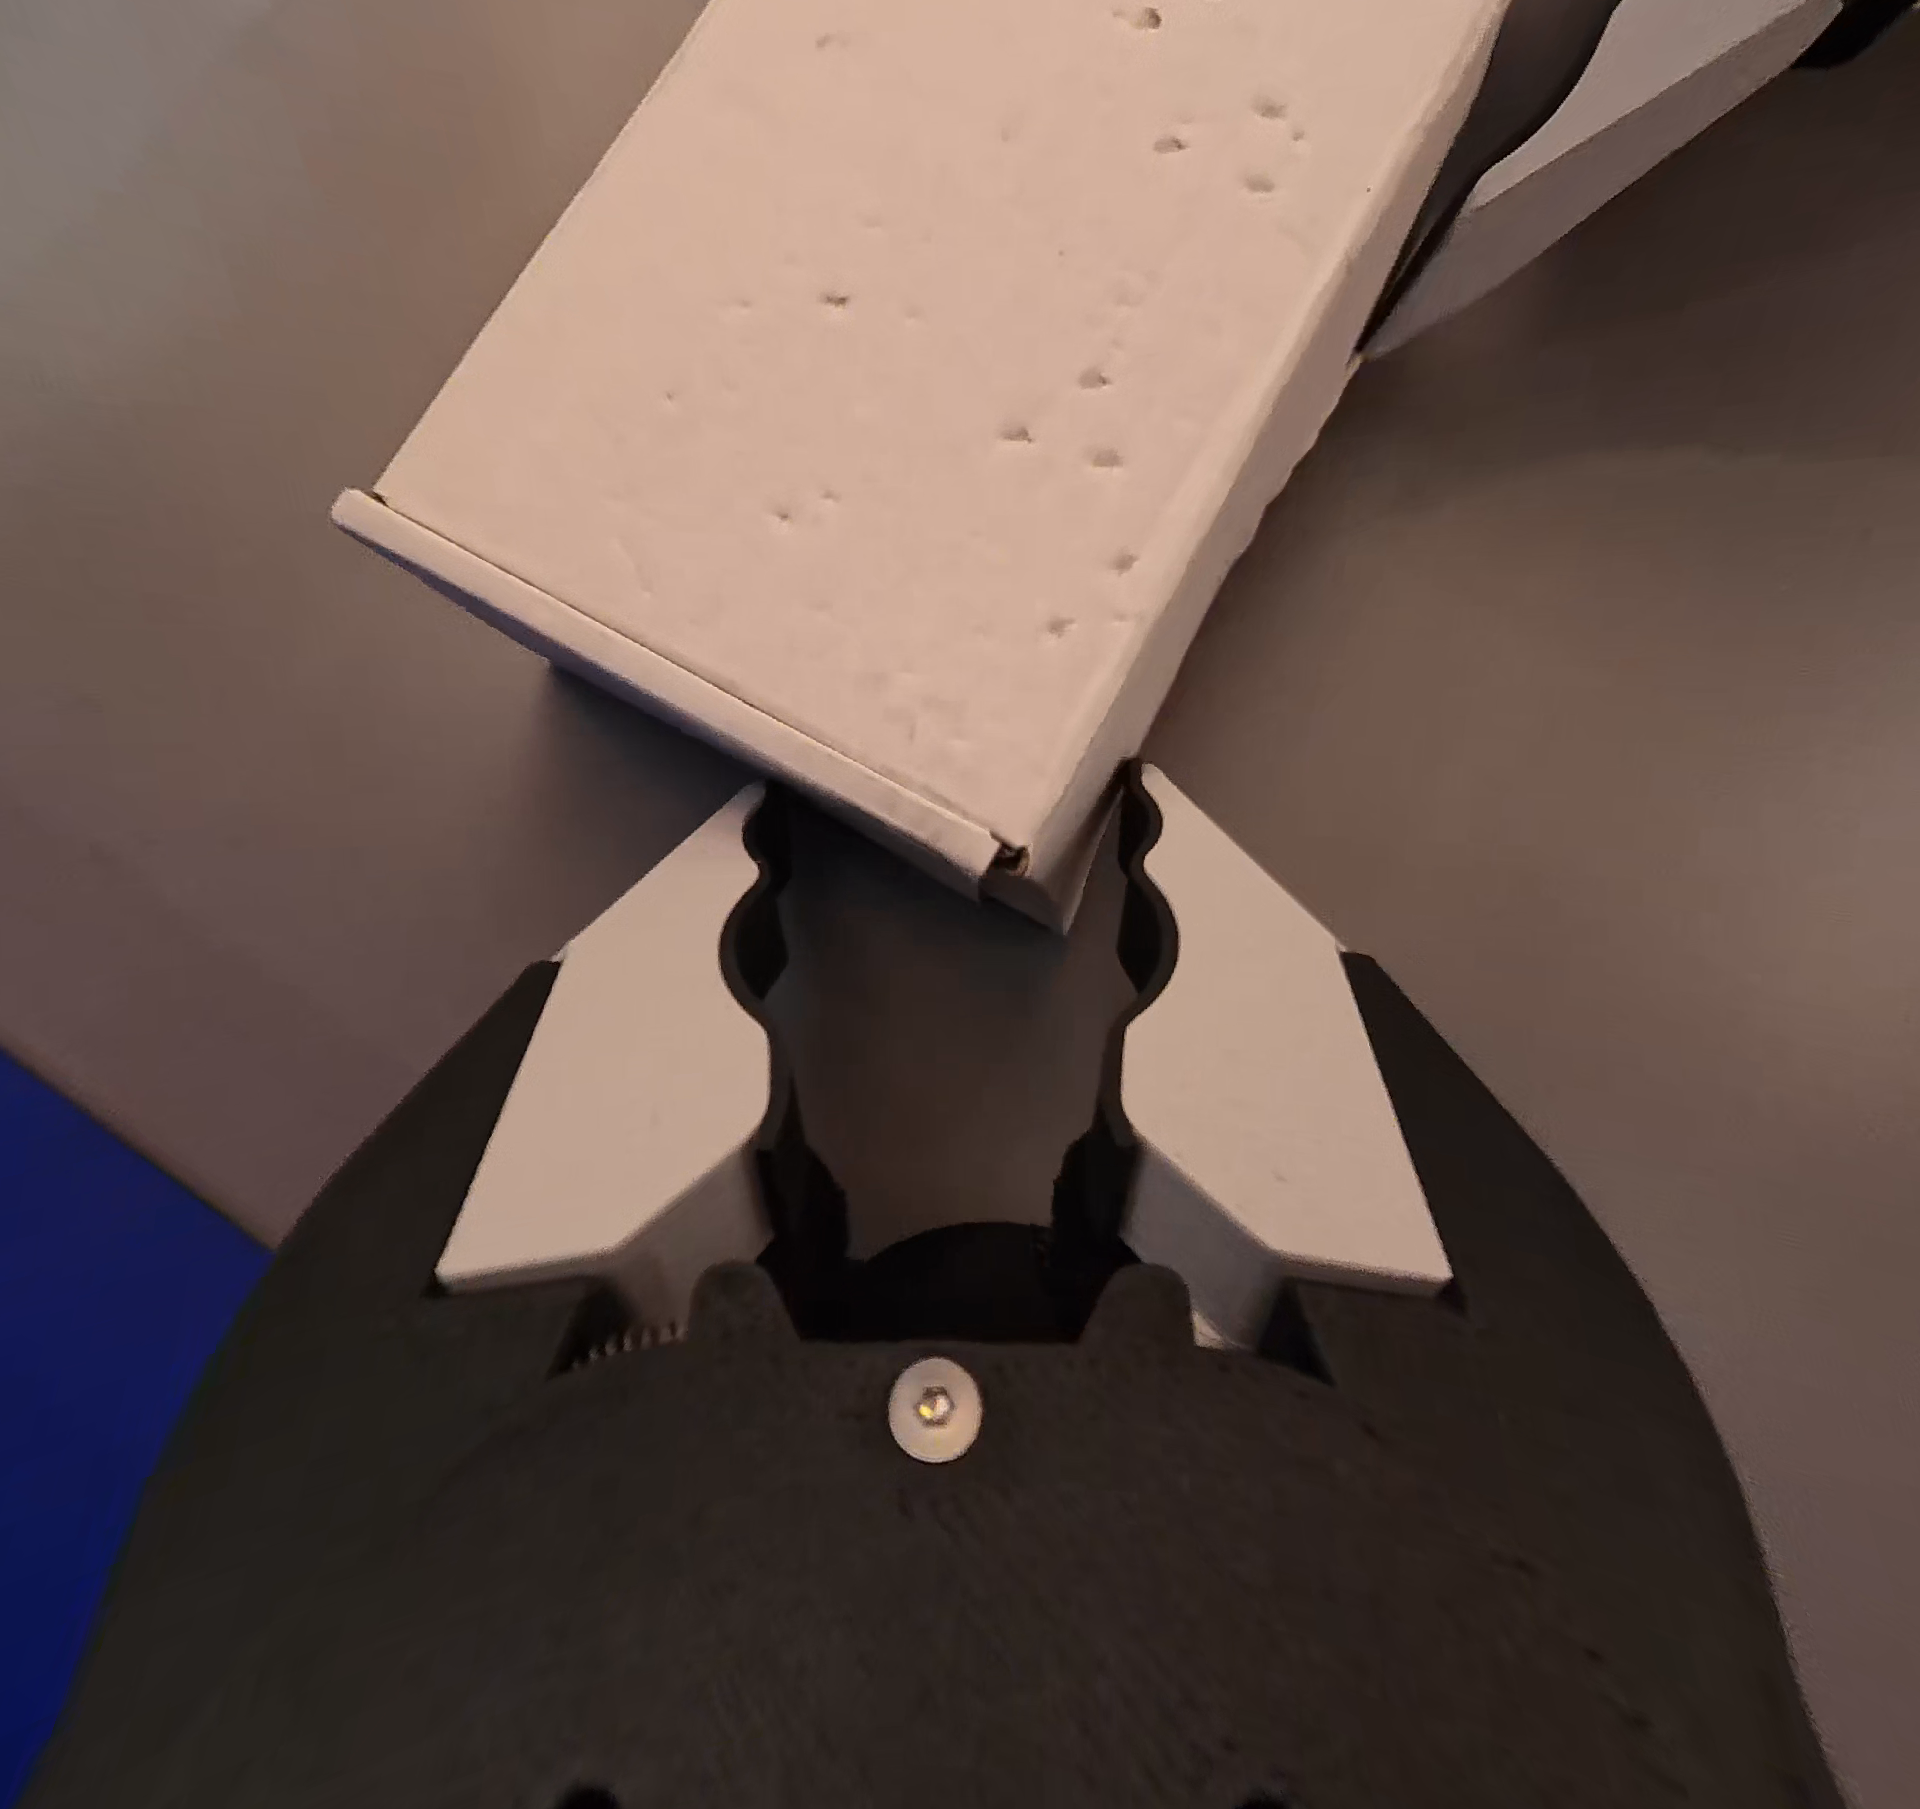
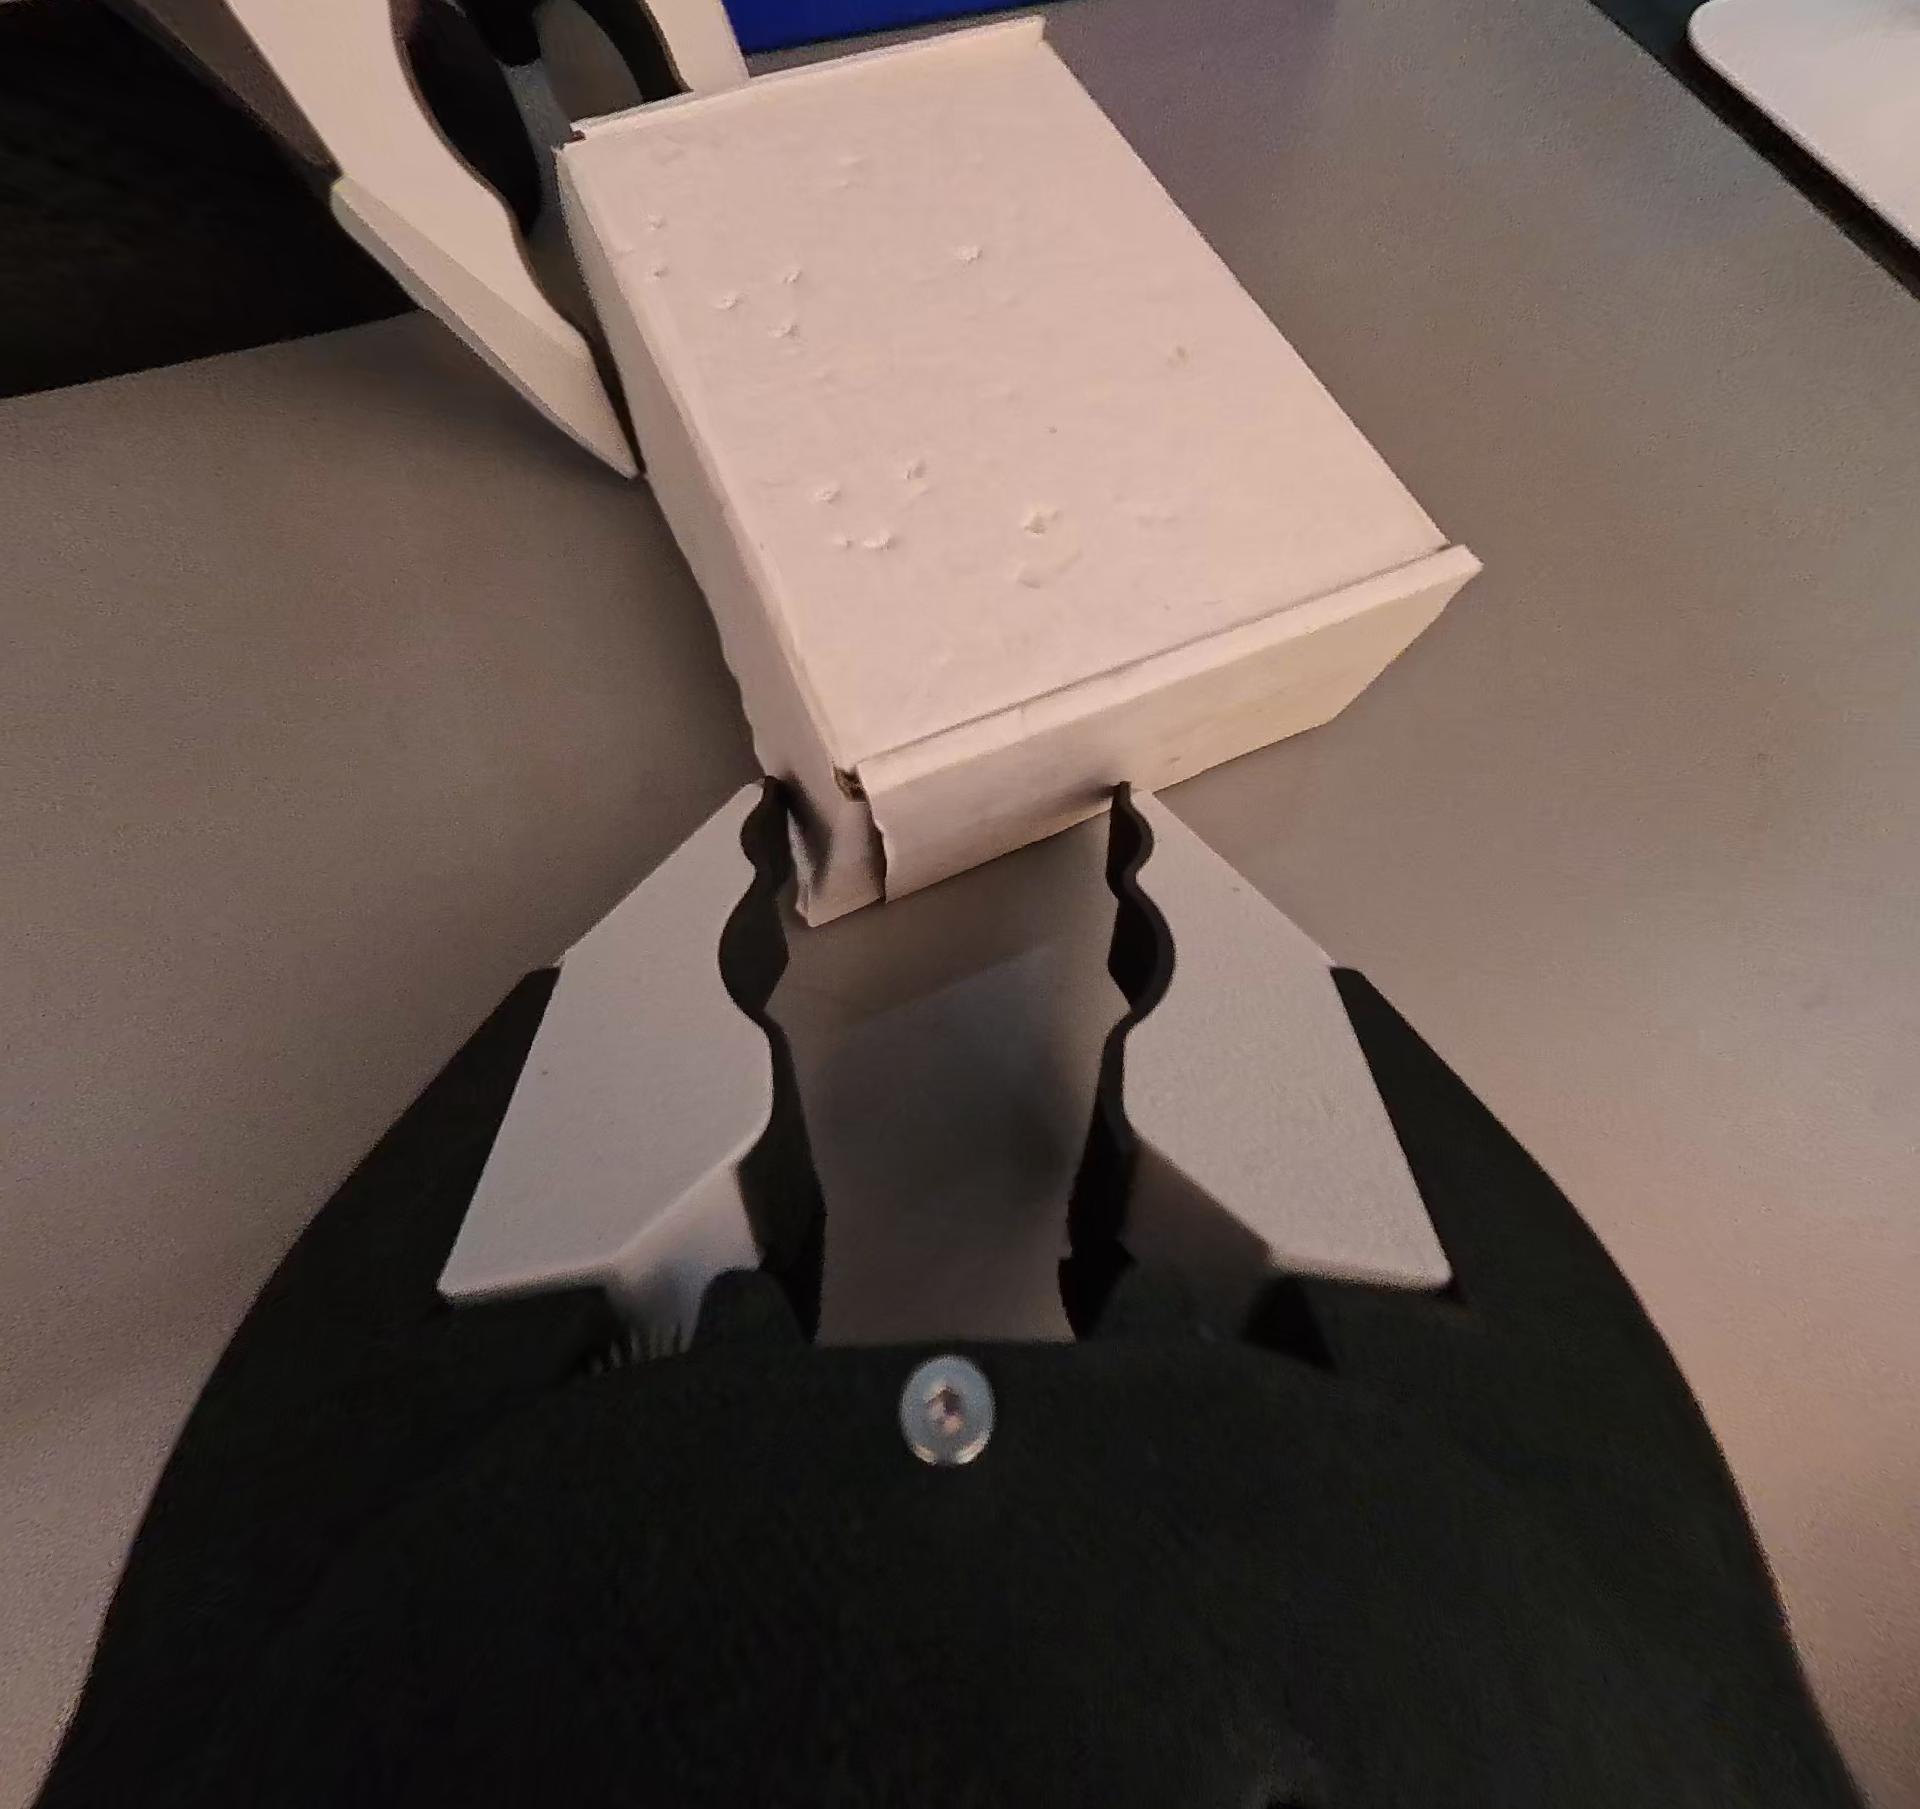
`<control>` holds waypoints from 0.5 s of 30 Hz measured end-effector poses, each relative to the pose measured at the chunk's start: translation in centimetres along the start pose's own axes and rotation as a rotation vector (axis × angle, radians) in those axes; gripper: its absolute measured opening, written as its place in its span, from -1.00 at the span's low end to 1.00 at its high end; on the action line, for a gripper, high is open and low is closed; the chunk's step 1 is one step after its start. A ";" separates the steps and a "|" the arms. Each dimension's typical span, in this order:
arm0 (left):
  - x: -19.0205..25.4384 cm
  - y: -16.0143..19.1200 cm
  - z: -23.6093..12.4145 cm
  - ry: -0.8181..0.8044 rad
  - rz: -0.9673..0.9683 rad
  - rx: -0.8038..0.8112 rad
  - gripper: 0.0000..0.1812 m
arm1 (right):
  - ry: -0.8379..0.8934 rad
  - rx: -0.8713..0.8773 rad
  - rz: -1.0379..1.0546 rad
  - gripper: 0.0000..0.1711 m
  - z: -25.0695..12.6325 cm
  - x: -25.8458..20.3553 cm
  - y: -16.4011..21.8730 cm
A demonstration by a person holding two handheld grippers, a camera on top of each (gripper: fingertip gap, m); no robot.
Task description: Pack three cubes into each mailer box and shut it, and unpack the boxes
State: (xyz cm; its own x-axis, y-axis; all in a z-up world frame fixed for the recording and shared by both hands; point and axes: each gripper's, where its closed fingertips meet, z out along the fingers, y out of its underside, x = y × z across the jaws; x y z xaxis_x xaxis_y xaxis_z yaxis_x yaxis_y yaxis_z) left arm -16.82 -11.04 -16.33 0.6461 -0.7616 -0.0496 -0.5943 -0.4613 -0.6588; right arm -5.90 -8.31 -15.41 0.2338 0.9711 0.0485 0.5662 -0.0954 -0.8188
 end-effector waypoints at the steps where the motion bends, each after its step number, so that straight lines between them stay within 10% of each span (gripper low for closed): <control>1: -0.1 0.0 0.1 -0.013 0.001 -0.003 -0.33 | 0.023 -0.004 -0.005 -0.32 0.1 0.1 0.0; 15: 0.1 0.7 -0.4 0.013 0.032 -0.001 -0.32 | -0.054 0.011 -0.005 -0.39 -0.4 -1.0 0.2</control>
State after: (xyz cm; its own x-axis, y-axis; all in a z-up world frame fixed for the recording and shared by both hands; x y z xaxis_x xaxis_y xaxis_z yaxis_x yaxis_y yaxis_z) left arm -17.32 -11.65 -16.44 0.6205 -0.7818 -0.0614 -0.6154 -0.4369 -0.6561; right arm -5.69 -9.36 -15.35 0.1876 0.9820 0.0215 0.5585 -0.0886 -0.8248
